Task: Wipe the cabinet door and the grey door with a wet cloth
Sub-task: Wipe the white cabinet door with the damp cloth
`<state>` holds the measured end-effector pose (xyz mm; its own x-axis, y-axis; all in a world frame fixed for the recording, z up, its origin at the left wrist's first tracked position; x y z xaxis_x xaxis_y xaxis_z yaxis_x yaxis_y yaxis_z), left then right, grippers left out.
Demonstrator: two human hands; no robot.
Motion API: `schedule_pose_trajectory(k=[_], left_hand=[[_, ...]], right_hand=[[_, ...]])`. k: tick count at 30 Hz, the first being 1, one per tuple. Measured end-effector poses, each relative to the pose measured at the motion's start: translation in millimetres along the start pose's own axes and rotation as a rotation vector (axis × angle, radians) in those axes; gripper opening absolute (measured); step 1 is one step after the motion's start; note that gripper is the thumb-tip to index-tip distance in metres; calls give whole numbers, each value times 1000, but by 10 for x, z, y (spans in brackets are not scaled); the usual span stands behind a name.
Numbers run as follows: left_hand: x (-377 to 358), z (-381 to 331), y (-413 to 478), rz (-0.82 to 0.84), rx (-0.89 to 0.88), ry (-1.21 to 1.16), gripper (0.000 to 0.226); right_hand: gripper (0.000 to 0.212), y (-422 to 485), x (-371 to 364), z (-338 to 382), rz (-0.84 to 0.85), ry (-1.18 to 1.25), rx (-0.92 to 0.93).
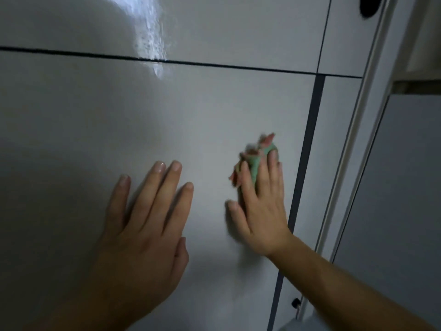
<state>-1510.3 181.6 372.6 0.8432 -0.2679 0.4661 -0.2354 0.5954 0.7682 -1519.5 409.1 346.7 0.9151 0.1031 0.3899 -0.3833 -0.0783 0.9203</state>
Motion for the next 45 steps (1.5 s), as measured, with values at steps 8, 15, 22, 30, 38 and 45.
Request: schedule_pose_trajectory(k=[8,15,22,30,38,45], left_hand=[[44,135,-7,-4,-32,30,75],[64,199,-158,27,-36,18,80],[52,254,-367,22,10,24,80],[43,253,-440,35,17,-1,81],[7,132,-374,65,52,-27,79],[-21,35,-276,119,10,-61,79]], right_hand=[[66,1052,372,-129,-200,146,-327],[59,938,283,293,-45,-34,417],[62,1305,369,898,-123,73,157],[57,1346,442,1022,-94,46,247],[55,1354,414,1032,-103,94,392],[67,989,382,-316,-270,208,-413]])
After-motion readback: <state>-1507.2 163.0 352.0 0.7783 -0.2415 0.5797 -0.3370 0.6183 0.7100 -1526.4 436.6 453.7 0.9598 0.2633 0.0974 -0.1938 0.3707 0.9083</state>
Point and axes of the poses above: each hand's wrist, its own y-axis towards the middle knuckle, its own x-axis out of the back of the hand, z = x × y, the point moved 3 cm from there along y, towards the middle knuckle, and after that the axes turned 4 degrees about -z, right-handed, at the moved point
